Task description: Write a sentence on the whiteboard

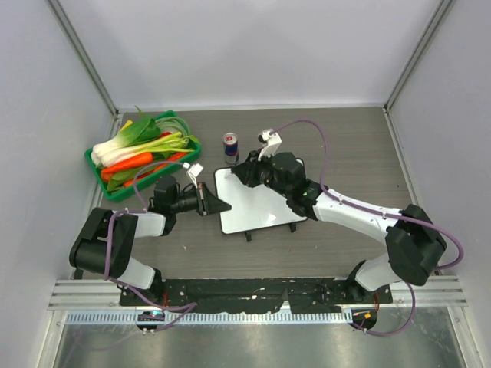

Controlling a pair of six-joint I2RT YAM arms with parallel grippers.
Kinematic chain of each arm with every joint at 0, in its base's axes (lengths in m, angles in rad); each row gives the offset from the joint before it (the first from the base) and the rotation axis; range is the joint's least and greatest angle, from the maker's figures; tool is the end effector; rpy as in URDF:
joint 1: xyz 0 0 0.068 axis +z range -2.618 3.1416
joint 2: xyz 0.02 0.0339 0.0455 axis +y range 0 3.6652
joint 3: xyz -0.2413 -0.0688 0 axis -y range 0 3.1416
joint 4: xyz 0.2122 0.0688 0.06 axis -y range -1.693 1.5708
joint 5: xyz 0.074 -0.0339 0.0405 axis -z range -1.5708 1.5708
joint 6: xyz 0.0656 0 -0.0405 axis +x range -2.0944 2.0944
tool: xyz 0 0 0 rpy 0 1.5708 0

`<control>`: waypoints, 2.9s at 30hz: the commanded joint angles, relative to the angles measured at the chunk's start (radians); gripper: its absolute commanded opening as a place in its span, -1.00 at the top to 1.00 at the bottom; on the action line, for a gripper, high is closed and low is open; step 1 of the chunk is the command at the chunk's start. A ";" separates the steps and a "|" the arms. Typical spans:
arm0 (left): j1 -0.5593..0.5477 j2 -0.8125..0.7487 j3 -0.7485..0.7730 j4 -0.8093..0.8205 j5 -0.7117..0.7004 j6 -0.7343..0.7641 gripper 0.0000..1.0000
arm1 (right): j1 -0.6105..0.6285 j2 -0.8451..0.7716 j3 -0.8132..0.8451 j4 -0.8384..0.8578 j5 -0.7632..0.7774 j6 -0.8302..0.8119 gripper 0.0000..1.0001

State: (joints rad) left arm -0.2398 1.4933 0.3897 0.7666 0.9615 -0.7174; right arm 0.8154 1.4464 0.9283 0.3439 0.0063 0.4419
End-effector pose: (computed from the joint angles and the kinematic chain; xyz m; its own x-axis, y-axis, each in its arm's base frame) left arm 0.2356 -0.1130 0.1548 -0.8256 -0.1854 -0.5329 0.4577 0.3320 -0.8248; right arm 0.2345 0.2484 0.2758 -0.4169 0.1811 -0.8907 -0.6034 0.6778 0.4202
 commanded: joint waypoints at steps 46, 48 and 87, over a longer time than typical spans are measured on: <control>0.004 0.035 0.015 -0.053 -0.060 0.036 1.00 | 0.016 0.034 0.034 -0.008 0.208 -0.072 0.99; 0.004 0.035 0.015 -0.053 -0.058 0.036 1.00 | 0.016 0.028 0.032 -0.013 0.218 -0.077 0.99; 0.004 0.039 0.018 -0.050 -0.053 0.035 1.00 | 0.018 0.029 0.021 0.081 0.116 -0.029 0.99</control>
State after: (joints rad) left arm -0.2398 1.5105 0.4019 0.7670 0.9699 -0.7212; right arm 0.8330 1.4654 0.9291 0.3748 0.1104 0.4107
